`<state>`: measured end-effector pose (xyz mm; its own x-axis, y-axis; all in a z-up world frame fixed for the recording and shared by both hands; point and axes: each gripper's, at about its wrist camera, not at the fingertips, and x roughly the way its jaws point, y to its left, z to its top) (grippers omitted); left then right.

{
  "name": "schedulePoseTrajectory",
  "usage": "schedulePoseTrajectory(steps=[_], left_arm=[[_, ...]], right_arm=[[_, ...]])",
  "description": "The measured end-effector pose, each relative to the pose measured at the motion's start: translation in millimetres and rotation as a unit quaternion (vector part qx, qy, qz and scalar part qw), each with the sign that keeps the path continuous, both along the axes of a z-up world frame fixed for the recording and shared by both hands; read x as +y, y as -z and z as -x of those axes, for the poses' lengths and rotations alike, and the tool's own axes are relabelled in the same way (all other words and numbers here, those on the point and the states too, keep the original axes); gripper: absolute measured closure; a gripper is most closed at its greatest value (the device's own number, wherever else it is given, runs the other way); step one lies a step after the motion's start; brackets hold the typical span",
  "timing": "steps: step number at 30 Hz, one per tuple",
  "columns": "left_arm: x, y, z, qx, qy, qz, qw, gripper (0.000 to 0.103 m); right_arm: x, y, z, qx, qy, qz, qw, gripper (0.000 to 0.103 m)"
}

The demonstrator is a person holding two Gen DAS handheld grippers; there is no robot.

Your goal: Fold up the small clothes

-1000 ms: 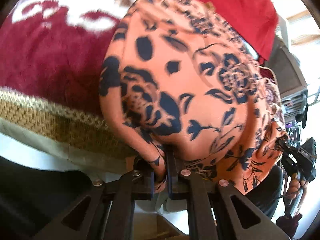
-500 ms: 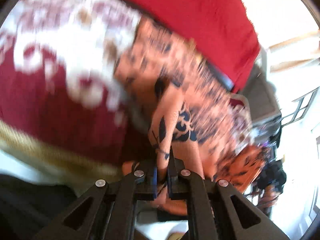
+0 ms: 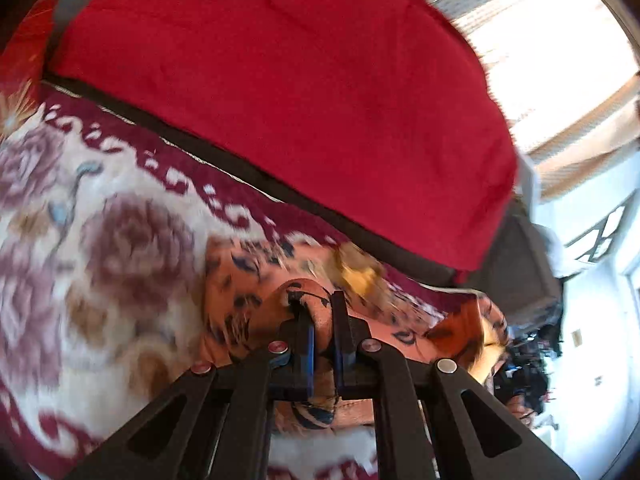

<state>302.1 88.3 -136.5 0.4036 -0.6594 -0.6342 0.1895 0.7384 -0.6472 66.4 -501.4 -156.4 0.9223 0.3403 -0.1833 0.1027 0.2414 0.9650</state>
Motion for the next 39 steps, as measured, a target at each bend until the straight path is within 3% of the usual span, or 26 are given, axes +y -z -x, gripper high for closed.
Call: schedulePoseTrajectory(steps=[3, 6, 7, 10, 13, 15, 16, 17, 18, 19, 20, 22, 25, 27, 31, 32, 36, 39], left_arm=[[-28, 34, -43, 0.035, -0.008, -0.038, 0.9986, 0.095], [-38, 82, -72, 0.081, -0.025, -0.048, 0.9952, 0.095], [-40, 98, -80, 0.098, -0.029, -0.043, 0.9938, 0.095], [-37, 134, -94, 0.139, -0.042, 0.009, 0.9894, 0.095], [-23, 142, -98, 0.144, -0.054, 0.08, 0.9849, 0.094], [-8, 141, -93, 0.139, -0.069, 0.14, 0.978, 0.09], [-2, 139, -90, 0.133, -0.076, 0.157, 0.9756, 0.082], [8, 133, -81, 0.116, -0.095, 0.172, 0.9736, 0.065], [19, 122, -69, 0.089, -0.123, 0.167, 0.9742, 0.053], [27, 114, -61, 0.066, -0.143, 0.158, 0.9747, 0.036], [38, 100, -46, 0.033, -0.171, 0.145, 0.974, 0.031], [47, 81, -19, 0.01, -0.203, 0.117, 0.9722, 0.028], [33, 66, 10, 0.001, -0.176, 0.082, 0.981, 0.028], [11, 58, 33, -0.013, -0.163, 0.028, 0.9862, 0.028], [-35, 62, 65, -0.016, -0.101, -0.064, 0.9928, 0.028], [-45, 67, 68, -0.012, -0.082, -0.088, 0.9927, 0.028], [-65, 88, 69, -0.006, -0.056, -0.161, 0.9854, 0.028], [-65, 101, 61, 0.009, -0.063, -0.199, 0.9779, 0.028]], right_arm=[[-25, 18, -46, 0.007, 0.03, -0.009, 0.999, 0.094], [-45, 60, -86, 0.045, 0.053, -0.031, 0.997, 0.094], [-49, 74, -96, 0.058, 0.056, -0.037, 0.996, 0.09], [-55, 121, -108, 0.093, 0.076, -0.077, 0.99, 0.09], [-57, 134, -105, 0.077, 0.089, -0.073, 0.99, 0.088], [-60, 134, -95, 0.061, 0.103, -0.069, 0.99, 0.067], [-62, 132, -89, 0.057, 0.115, -0.066, 0.989, 0.037], [-64, 128, -83, 0.048, 0.133, -0.061, 0.988, 0.022], [-63, 120, -75, 0.032, 0.145, -0.049, 0.988, 0.022], [-62, 111, -70, 0.028, 0.144, -0.03, 0.989, 0.022], [-58, 100, -66, 0.032, 0.136, -0.002, 0.99, 0.022], [-43, 81, -60, 0.03, 0.113, 0.047, 0.992, 0.022], [4, 60, -64, 0.03, 0.022, 0.126, 0.991, 0.024], [39, 53, -73, 0.032, -0.036, 0.169, 0.984, 0.03], [124, 49, -99, 0.052, -0.15, 0.263, 0.952, 0.049], [147, 51, -109, 0.061, -0.179, 0.295, 0.937, 0.055], [199, 69, -139, 0.096, -0.247, 0.358, 0.895, 0.06], [216, 77, -173, 0.117, -0.258, 0.381, 0.88, 0.06]])
